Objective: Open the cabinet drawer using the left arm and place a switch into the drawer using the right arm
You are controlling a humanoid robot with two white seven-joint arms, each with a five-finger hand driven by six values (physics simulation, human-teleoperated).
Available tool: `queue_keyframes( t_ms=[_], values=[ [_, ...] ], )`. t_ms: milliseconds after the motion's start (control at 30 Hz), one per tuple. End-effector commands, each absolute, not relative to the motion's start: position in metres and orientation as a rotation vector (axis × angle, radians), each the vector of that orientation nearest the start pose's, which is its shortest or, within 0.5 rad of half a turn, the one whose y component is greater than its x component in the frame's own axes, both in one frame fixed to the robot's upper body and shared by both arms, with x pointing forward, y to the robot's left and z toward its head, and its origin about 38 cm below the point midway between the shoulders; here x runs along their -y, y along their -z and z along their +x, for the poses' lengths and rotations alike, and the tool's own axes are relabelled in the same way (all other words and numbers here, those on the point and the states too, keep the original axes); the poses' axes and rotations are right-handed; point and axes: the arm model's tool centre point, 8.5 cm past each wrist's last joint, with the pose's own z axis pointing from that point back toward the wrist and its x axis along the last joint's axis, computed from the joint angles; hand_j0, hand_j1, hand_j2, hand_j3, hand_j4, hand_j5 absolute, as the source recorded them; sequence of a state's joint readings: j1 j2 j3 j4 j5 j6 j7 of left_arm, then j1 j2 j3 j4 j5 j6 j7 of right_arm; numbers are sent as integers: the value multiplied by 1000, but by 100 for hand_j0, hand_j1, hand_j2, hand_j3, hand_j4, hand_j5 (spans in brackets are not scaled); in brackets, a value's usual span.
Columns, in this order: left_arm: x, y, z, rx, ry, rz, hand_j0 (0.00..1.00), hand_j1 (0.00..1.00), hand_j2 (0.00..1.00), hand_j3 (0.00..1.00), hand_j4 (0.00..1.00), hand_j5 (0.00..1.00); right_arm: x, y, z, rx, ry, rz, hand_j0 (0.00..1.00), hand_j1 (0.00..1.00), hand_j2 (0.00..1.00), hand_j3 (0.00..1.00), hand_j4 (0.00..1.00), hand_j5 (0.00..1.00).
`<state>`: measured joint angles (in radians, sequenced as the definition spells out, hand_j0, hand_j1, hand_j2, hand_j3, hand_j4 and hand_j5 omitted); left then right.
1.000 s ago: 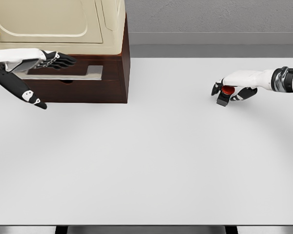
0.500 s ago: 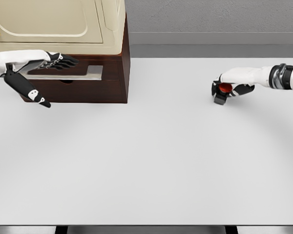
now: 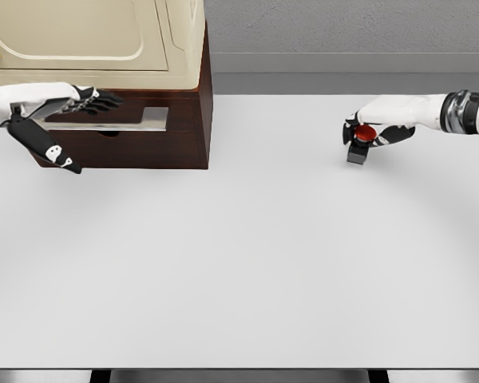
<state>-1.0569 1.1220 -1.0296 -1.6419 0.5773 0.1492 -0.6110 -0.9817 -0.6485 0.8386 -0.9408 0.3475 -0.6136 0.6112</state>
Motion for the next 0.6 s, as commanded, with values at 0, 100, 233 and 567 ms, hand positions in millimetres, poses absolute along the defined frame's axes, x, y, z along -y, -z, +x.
queue_keyframes(
  t_ms=[0,100,233,567],
  values=[
    [-331,-312,433,1178,1361,-27,100,100,100,100,100,100,314,-217,521,1199,-2002,-376,54,54,54,54,54,54],
    [-331,-312,433,1178,1361,-27,100,100,100,100,100,100,309,-221,521,1214,-2014,-376,53,53,53,53,53,53],
    [-332,-311,433,1176,1359,-26,100,100,100,100,100,100,300,-227,518,1242,-2041,-376,53,53,53,53,53,53],
    [-334,-307,432,1170,1352,-31,100,100,100,100,100,100,272,-245,510,1323,-2114,-374,51,51,51,51,51,51]
  ],
)
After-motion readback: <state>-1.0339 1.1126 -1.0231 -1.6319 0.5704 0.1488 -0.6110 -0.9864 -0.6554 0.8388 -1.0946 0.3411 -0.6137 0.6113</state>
